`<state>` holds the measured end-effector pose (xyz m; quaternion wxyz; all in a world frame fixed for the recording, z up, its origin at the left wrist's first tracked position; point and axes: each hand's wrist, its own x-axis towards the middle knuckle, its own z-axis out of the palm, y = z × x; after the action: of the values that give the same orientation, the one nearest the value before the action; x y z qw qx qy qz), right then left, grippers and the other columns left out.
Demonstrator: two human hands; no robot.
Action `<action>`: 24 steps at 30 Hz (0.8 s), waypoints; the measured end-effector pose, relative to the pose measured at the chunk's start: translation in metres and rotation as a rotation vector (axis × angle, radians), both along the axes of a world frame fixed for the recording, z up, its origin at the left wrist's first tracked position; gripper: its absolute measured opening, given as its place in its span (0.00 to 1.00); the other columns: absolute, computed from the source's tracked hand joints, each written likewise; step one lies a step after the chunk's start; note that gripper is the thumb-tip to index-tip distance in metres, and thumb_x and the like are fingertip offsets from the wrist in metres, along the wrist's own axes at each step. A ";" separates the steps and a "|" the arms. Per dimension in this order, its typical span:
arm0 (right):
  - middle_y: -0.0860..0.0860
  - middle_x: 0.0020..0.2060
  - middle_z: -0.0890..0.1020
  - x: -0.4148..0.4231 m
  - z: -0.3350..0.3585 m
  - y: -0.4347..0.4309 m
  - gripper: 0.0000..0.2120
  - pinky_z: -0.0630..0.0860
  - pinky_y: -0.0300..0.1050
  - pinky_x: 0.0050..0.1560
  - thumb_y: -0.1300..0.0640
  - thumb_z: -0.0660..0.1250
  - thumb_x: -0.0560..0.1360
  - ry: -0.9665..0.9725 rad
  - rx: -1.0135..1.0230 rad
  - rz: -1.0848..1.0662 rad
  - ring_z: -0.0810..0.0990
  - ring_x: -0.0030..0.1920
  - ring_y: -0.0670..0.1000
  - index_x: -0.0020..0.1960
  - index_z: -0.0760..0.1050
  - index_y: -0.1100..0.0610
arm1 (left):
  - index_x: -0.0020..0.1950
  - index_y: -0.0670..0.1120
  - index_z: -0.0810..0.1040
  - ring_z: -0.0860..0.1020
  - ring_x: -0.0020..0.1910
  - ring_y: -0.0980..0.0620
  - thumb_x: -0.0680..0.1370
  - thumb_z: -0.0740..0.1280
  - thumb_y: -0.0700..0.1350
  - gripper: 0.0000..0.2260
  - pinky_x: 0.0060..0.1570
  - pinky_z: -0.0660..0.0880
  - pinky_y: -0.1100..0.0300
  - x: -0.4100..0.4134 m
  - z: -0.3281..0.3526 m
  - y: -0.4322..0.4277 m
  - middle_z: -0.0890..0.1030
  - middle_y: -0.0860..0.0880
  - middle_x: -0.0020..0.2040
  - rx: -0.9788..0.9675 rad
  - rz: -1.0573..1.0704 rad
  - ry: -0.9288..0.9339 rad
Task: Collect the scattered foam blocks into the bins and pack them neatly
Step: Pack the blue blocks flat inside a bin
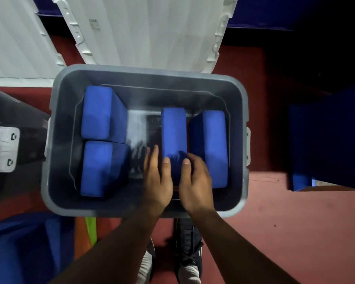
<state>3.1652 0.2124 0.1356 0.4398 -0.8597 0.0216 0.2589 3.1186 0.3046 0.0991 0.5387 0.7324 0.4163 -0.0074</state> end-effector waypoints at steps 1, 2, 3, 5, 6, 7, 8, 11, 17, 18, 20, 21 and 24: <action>0.46 0.68 0.76 -0.002 -0.004 0.003 0.20 0.70 0.49 0.72 0.45 0.54 0.85 0.043 0.004 -0.018 0.72 0.70 0.45 0.73 0.71 0.50 | 0.82 0.51 0.59 0.53 0.79 0.62 0.85 0.54 0.56 0.25 0.76 0.51 0.65 0.000 -0.002 0.002 0.56 0.53 0.82 -0.038 -0.006 0.016; 0.47 0.72 0.74 -0.002 -0.009 0.006 0.23 0.68 0.51 0.74 0.43 0.52 0.85 0.086 -0.008 -0.039 0.70 0.72 0.46 0.76 0.68 0.50 | 0.82 0.52 0.57 0.54 0.78 0.62 0.86 0.52 0.54 0.24 0.77 0.52 0.62 -0.001 -0.004 0.005 0.56 0.54 0.82 -0.072 -0.026 0.029; 0.49 0.74 0.72 -0.002 -0.014 0.009 0.26 0.66 0.53 0.75 0.39 0.51 0.84 0.134 -0.035 -0.058 0.69 0.74 0.49 0.78 0.65 0.51 | 0.82 0.53 0.56 0.54 0.77 0.64 0.86 0.50 0.54 0.23 0.76 0.52 0.64 -0.001 -0.004 0.006 0.56 0.55 0.82 -0.110 -0.049 0.046; 0.50 0.74 0.72 -0.002 -0.022 0.013 0.33 0.62 0.58 0.76 0.33 0.46 0.82 0.230 -0.101 -0.076 0.68 0.75 0.53 0.79 0.63 0.49 | 0.83 0.54 0.52 0.54 0.76 0.64 0.86 0.48 0.55 0.24 0.70 0.50 0.71 -0.002 -0.002 0.006 0.55 0.57 0.82 -0.184 -0.080 0.090; 0.50 0.73 0.74 -0.003 -0.024 0.014 0.34 0.63 0.60 0.76 0.31 0.45 0.80 0.254 -0.106 -0.089 0.69 0.74 0.54 0.78 0.64 0.47 | 0.83 0.55 0.51 0.54 0.75 0.66 0.86 0.48 0.57 0.25 0.68 0.50 0.71 -0.003 0.000 0.006 0.54 0.58 0.82 -0.199 -0.091 0.093; 0.49 0.71 0.76 -0.004 -0.024 0.017 0.34 0.65 0.59 0.75 0.30 0.45 0.79 0.242 -0.080 -0.109 0.71 0.72 0.52 0.77 0.67 0.46 | 0.83 0.56 0.50 0.54 0.74 0.69 0.85 0.48 0.60 0.26 0.69 0.51 0.72 -0.003 0.003 0.007 0.53 0.61 0.81 -0.193 -0.092 0.066; 0.48 0.69 0.77 -0.005 -0.021 0.019 0.32 0.67 0.56 0.74 0.30 0.47 0.79 0.203 -0.036 -0.134 0.73 0.70 0.50 0.75 0.70 0.45 | 0.83 0.57 0.49 0.53 0.72 0.74 0.83 0.48 0.64 0.29 0.69 0.52 0.74 -0.004 0.007 0.008 0.53 0.64 0.79 -0.154 -0.087 0.012; 0.45 0.65 0.75 -0.003 -0.005 0.033 0.32 0.68 0.40 0.70 0.30 0.48 0.78 0.077 0.065 -0.121 0.72 0.64 0.37 0.73 0.72 0.45 | 0.83 0.52 0.52 0.54 0.68 0.82 0.79 0.52 0.65 0.35 0.63 0.52 0.83 -0.006 0.023 0.020 0.54 0.70 0.72 0.029 -0.066 -0.108; 0.41 0.66 0.74 0.015 0.021 0.081 0.35 0.64 0.30 0.67 0.31 0.50 0.76 -0.006 0.181 -0.075 0.69 0.65 0.31 0.76 0.70 0.47 | 0.80 0.50 0.63 0.59 0.69 0.78 0.79 0.53 0.63 0.31 0.64 0.55 0.80 0.012 0.049 0.074 0.64 0.61 0.73 0.177 0.013 -0.178; 0.40 0.68 0.73 0.018 0.022 0.089 0.35 0.63 0.32 0.70 0.31 0.50 0.76 0.003 0.195 -0.078 0.69 0.67 0.32 0.76 0.69 0.47 | 0.80 0.51 0.63 0.59 0.70 0.76 0.79 0.51 0.63 0.31 0.65 0.55 0.80 0.015 0.051 0.083 0.65 0.60 0.74 0.197 0.004 -0.154; 0.41 0.70 0.73 0.021 0.022 0.103 0.33 0.64 0.39 0.73 0.31 0.52 0.77 0.036 0.206 -0.091 0.69 0.70 0.36 0.76 0.69 0.46 | 0.80 0.52 0.63 0.64 0.72 0.67 0.79 0.47 0.65 0.32 0.67 0.59 0.74 0.020 0.052 0.097 0.66 0.56 0.77 0.212 -0.018 -0.094; 0.41 0.71 0.73 0.021 0.021 0.109 0.31 0.65 0.41 0.74 0.33 0.52 0.78 0.053 0.206 -0.101 0.69 0.70 0.38 0.76 0.69 0.45 | 0.80 0.52 0.63 0.67 0.73 0.59 0.79 0.46 0.65 0.33 0.68 0.64 0.67 0.021 0.052 0.103 0.67 0.53 0.78 0.229 -0.035 -0.066; 0.40 0.73 0.72 0.023 0.016 0.118 0.27 0.63 0.37 0.73 0.35 0.51 0.82 0.095 0.179 -0.122 0.68 0.71 0.37 0.77 0.67 0.44 | 0.79 0.48 0.64 0.74 0.70 0.45 0.79 0.45 0.65 0.34 0.64 0.72 0.52 0.023 0.049 0.116 0.72 0.47 0.75 0.270 -0.076 -0.020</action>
<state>3.1878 0.3302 0.1516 0.5283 -0.8007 0.0714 0.2733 3.1411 0.4207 0.1479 0.4388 0.8135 0.3800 0.0353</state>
